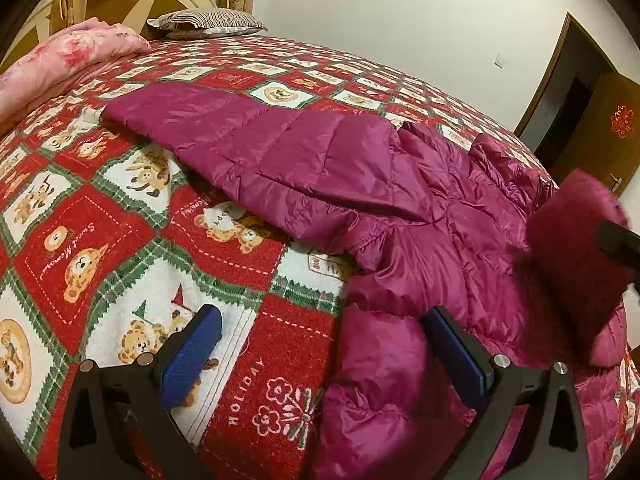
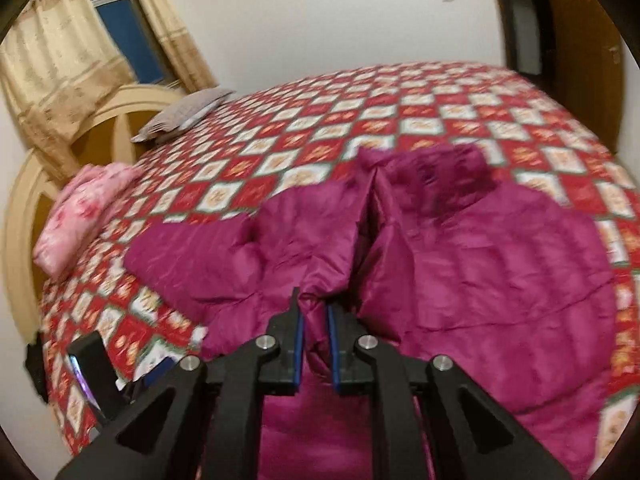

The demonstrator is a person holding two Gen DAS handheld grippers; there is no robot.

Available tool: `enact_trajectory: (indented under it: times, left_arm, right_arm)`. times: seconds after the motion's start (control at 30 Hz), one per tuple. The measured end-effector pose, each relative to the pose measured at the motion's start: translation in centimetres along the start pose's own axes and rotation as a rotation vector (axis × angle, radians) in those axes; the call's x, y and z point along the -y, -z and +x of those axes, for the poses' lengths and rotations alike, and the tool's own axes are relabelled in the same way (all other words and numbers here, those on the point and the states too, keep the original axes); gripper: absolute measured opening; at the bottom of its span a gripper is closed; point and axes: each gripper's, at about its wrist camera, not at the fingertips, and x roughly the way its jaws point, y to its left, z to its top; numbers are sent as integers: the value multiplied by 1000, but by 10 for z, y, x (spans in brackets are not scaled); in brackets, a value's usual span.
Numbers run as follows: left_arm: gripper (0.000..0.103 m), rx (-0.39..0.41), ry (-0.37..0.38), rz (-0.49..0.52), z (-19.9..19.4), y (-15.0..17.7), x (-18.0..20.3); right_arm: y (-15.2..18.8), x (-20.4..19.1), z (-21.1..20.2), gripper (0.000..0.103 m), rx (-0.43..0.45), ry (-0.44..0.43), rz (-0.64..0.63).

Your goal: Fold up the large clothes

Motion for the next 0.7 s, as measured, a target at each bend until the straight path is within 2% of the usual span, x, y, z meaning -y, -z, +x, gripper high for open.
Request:
enact_trajectory:
  times: [0.03,0.07,0.13,0.27,0.37,0.43,0.57,0.63,0.7]
  left_arm:
    - [102,0,1,-1,0,0,0]
    - [102,0,1,-1,0,0,0]
    - [102,-1,0,-1,0,0,0]
    - [102,0,1,-1,0,0,0]
    - [102,-3,7,10,-2,-1,1]
    - [102,0,28,54,-8,2,8]
    - [102,22,21,167,-26,-1,34]
    - [102,67,30,213,-44,-8,53]
    - [102,127,33,256,-60,-19,76]
  right_arm:
    - [1,0,3,28,-14,-20,6]
    - [1,1,4,49,-22,-59,17]
    - [-1,1,-6,66,27,-86,32]
    - [-4,16,-47,65,113,-106,34]
    - [-1,48,-83,61,172,-3,49]
    - [3,79,-109,52,197,93,69]
    - [7,138,-144,50,225,170,195]
    - [7,157,-150,44,217,240,227]
    - [5,176,-148,36,213,264,261]
